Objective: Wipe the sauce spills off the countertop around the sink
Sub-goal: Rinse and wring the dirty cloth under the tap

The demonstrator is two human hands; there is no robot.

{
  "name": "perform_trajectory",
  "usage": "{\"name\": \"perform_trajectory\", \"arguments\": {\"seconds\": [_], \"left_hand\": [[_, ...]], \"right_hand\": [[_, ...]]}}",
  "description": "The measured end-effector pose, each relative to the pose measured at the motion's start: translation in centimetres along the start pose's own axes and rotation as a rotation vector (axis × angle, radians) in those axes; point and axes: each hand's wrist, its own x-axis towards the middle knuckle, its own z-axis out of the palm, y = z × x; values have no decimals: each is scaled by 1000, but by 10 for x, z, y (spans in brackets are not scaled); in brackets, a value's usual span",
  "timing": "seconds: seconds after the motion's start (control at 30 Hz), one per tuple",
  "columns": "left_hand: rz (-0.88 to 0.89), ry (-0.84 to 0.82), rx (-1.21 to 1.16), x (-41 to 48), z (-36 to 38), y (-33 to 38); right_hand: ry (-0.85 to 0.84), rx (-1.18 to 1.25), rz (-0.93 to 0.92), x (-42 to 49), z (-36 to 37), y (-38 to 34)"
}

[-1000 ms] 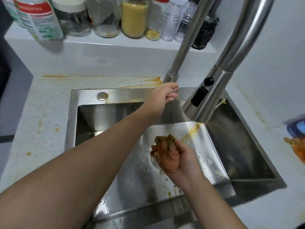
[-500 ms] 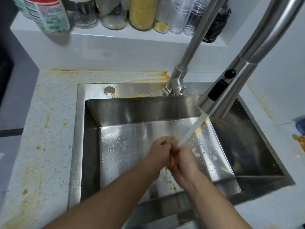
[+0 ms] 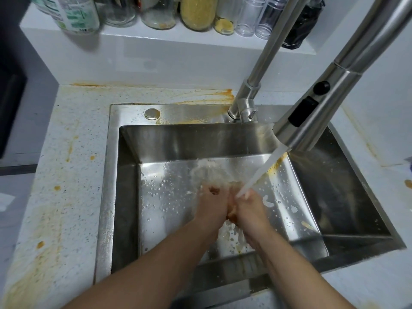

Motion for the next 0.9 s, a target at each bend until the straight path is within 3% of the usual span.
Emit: {"name": "perform_trajectory", "arguments": {"seconds": [0.1,0.23,0.4,0.53,0.6,0.73,0.9], "left_hand": [[-70,-171,-177,-10,12,2],[-64,-228,-249,-18,24,-5],[-11,-50,-198,-7,17,-4],[102,-119,88,-14,18,-17],[125,-88,99,-13,12,-18],[38,12,-21,-1,-9,-2],[25,-12,-95,2,-16,4]], "right_hand": [[87,-161,-3,11,10,0],[103,-15,87,22,13,4],[5,329,204,1,22,12],[79,495,260,17,3,8],[87,486,284,21,-11,0],[85,147,145,16,-17,-2],[46,289,127,14,-17,-5]]}}
